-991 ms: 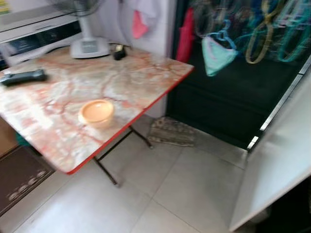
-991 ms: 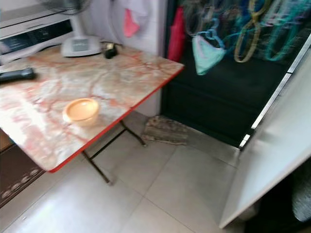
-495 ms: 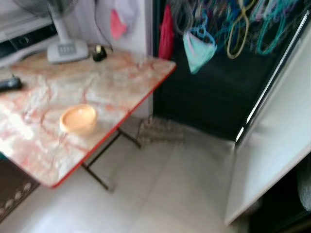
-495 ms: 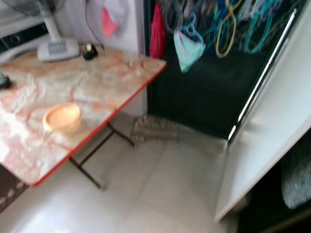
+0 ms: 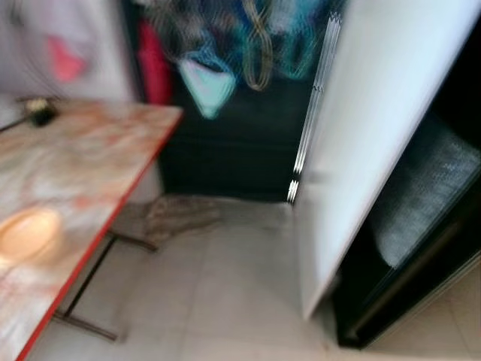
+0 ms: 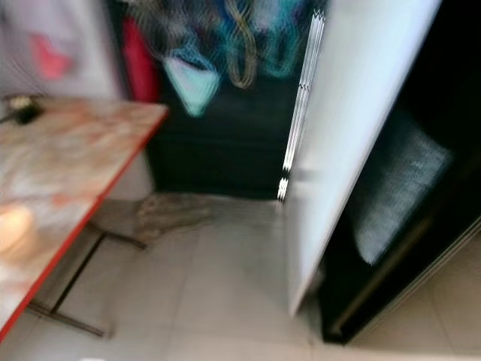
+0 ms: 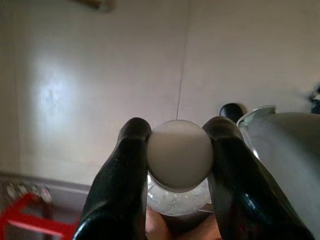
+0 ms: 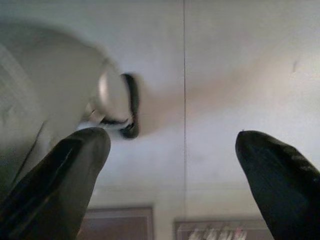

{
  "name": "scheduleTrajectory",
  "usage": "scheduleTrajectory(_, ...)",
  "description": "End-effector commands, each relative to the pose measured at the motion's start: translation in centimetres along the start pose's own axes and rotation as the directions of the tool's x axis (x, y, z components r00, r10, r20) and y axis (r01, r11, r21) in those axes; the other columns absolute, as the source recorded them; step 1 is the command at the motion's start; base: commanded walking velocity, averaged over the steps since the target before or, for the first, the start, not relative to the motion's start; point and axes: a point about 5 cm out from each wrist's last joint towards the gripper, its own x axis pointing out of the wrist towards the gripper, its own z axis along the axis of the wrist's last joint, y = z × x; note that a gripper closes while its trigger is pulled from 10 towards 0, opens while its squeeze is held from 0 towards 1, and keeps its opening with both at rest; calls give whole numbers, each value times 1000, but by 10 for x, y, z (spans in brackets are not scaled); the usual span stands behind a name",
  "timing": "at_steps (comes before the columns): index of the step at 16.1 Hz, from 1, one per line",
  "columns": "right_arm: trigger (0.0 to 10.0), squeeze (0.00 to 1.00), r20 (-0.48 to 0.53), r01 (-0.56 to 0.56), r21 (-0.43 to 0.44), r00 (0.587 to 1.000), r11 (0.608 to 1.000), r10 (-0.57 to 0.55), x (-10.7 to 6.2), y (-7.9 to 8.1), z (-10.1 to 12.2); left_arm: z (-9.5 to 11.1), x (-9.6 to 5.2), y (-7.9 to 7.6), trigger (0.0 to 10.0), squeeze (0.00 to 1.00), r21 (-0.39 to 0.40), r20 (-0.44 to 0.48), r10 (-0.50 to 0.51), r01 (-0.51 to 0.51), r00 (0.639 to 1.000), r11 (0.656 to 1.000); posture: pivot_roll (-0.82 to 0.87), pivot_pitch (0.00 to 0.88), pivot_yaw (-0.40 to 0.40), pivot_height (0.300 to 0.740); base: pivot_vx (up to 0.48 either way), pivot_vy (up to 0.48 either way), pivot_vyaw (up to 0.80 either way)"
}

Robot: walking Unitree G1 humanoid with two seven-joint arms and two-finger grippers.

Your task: Restocking fridge

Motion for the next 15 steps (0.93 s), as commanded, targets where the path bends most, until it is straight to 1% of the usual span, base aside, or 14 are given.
scheduleTrajectory(1,10000,0,18,5,1,1000,1000,-5,1,-1,6,2,1,-4,10000,0,-7,7,-9,10,1000,1000,39,0,5,740,0,0,-800)
scheduleTrajectory(12,10000,0,20,5,3,1000,1000,-5,1,-2,8,2,0,-5,10000,0,-21,5,-6,6,1000,1000,36,0,-6,740,0,0,-800)
scheduleTrajectory(15,10000,0,20,7,1,1000,1000,-7,1,-3,8,7,2,-7,10000,0,-19,11,-6,6,1000,1000,38,0,-14,740,0,0,-800)
